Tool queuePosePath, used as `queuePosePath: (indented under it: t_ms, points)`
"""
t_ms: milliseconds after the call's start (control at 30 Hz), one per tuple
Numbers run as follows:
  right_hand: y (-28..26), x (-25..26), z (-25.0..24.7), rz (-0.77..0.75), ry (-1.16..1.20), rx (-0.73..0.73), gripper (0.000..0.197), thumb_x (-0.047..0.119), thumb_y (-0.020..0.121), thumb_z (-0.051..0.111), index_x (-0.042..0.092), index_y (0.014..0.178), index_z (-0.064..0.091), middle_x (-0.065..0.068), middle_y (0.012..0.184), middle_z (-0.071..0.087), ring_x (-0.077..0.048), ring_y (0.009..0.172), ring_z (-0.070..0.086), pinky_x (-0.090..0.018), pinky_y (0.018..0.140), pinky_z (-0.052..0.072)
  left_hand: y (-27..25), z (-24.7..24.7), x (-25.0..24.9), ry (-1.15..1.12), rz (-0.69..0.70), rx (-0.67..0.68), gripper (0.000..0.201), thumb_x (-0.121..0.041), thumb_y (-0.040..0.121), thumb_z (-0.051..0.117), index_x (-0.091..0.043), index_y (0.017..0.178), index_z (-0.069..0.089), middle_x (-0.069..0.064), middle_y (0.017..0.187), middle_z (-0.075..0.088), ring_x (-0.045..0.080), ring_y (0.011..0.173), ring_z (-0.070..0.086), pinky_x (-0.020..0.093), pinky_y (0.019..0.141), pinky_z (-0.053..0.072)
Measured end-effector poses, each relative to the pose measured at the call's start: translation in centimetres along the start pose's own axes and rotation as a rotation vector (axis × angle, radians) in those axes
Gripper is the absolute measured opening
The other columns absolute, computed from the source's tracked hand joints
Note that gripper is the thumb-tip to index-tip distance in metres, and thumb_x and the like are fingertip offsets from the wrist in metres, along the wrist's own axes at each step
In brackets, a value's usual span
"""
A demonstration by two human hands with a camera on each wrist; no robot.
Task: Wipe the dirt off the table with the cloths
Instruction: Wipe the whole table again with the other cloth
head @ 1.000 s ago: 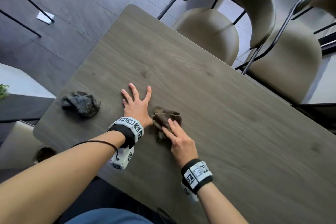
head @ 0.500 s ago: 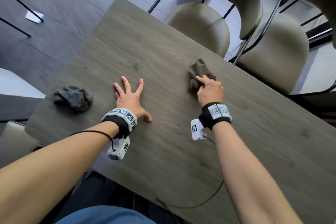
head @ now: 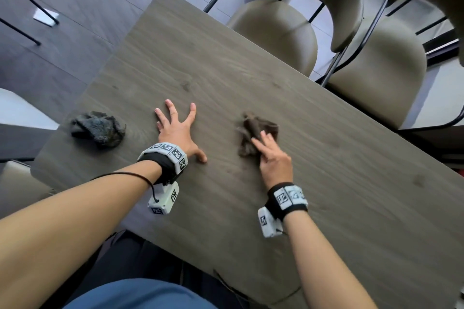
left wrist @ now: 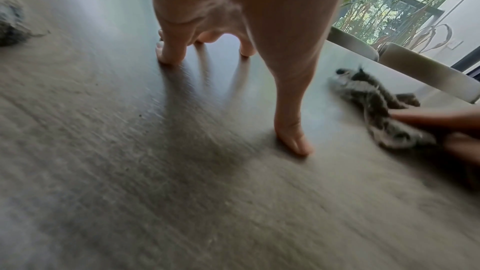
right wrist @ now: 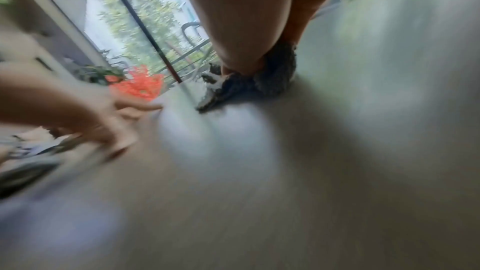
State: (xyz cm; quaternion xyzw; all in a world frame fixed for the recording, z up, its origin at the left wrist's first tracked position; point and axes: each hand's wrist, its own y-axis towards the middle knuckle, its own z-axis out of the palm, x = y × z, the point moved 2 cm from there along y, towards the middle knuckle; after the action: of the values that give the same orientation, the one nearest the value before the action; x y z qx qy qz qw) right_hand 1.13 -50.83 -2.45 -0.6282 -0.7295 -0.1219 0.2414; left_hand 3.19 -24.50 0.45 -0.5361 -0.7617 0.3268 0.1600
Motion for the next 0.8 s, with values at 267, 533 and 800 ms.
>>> queuePosePath:
  t_ms: [267, 533, 800]
  points:
    - [8.2, -4.2, -6.0, 0.239, -0.066, -0.014, 0.051, -0.001, 0.084, 0.05, 0.031, 0.121, 0.067, 0.0, 0.137, 0.057, -0.017, 0.129, 0.051, -0.026, 0.112, 0.033, -0.4, -0.2, 0.1, -0.042, -0.007, -0.018, 0.16, -0.058, 0.037, 0.097, -0.048, 0.155, -0.011, 0.015, 0.16, -0.035, 0.049, 0.148, -0.022, 0.055, 0.124, 0.013]
    - [-3.9, 4.9, 0.7, 0.022, 0.081, 0.092, 0.058, -0.007, 0.07, 0.061, 0.028, 0.114, 0.072, -0.003, 0.13, 0.062, -0.022, 0.119, 0.06, -0.033, 0.1, 0.049, -0.4, 0.1, 0.3, -0.071, -0.002, -0.039, 0.158, -0.056, 0.038, 0.098, -0.049, 0.155, -0.008, 0.013, 0.16, -0.033, 0.048, 0.148, -0.022, 0.054, 0.123, 0.014]
    - [-5.8, 2.2, 2.5, -0.175, 0.002, 0.076, 0.05, 0.004, 0.076, 0.071, 0.029, 0.12, 0.068, 0.003, 0.136, 0.058, -0.013, 0.126, 0.054, -0.024, 0.102, 0.045, -0.2, 0.2, -0.6, 0.055, -0.012, -0.032, 0.158, -0.055, 0.045, 0.096, -0.04, 0.156, -0.014, 0.026, 0.159, -0.028, 0.056, 0.147, -0.013, 0.058, 0.122, 0.013]
